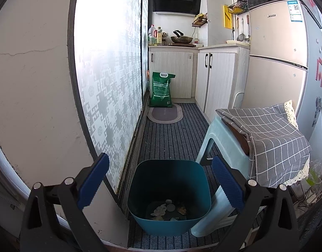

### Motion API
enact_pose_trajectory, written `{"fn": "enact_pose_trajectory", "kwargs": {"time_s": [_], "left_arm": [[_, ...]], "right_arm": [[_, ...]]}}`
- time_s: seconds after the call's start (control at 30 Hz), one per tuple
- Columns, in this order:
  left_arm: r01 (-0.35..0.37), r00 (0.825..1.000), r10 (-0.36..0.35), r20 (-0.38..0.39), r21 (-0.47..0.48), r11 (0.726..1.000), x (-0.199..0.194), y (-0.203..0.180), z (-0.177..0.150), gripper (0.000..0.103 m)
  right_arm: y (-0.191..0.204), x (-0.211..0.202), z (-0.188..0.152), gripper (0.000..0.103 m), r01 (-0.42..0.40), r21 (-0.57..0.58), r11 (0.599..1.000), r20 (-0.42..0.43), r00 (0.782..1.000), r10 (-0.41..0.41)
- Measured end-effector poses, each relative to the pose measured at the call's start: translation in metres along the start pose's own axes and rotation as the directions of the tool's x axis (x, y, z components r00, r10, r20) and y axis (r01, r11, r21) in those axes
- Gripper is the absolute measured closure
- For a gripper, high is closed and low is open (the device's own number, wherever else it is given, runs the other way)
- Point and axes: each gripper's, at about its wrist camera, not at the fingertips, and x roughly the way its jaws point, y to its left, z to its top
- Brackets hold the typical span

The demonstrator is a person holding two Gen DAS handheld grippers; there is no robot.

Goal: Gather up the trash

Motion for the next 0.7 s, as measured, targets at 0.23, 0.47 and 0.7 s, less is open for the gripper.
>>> {"fn": "enact_pose_trajectory", "kwargs": {"time_s": [0.23, 0.47, 0.7], "left_arm": [[0.003, 1.000, -0.003, 0.001, -0.002, 1.000, -0.0006, 0.0008, 0.0000, 0.003], [0.002, 1.000, -0.002, 0.000, -0.002, 1.000, -0.0002, 0.0005, -0.0001, 0.003], [0.002, 1.000, -0.002, 0.000, 0.000, 1.000, -0.0008, 0.0002, -0.0003, 0.003]], "right_arm": [[0.0004, 0.0008, -0.0003, 0.003, 0.001, -0.002, 1.000, -0.005, 1.000, -0.001], [0.0011, 0.0013, -0.0002, 0.003, 0.001, -0.003, 1.000, -0.006, 1.000, -0.001], [0.0010, 0.0013, -0.0003, 0.003, 0.002, -0.003, 1.000, -0.007, 1.000, -0.002]]}}
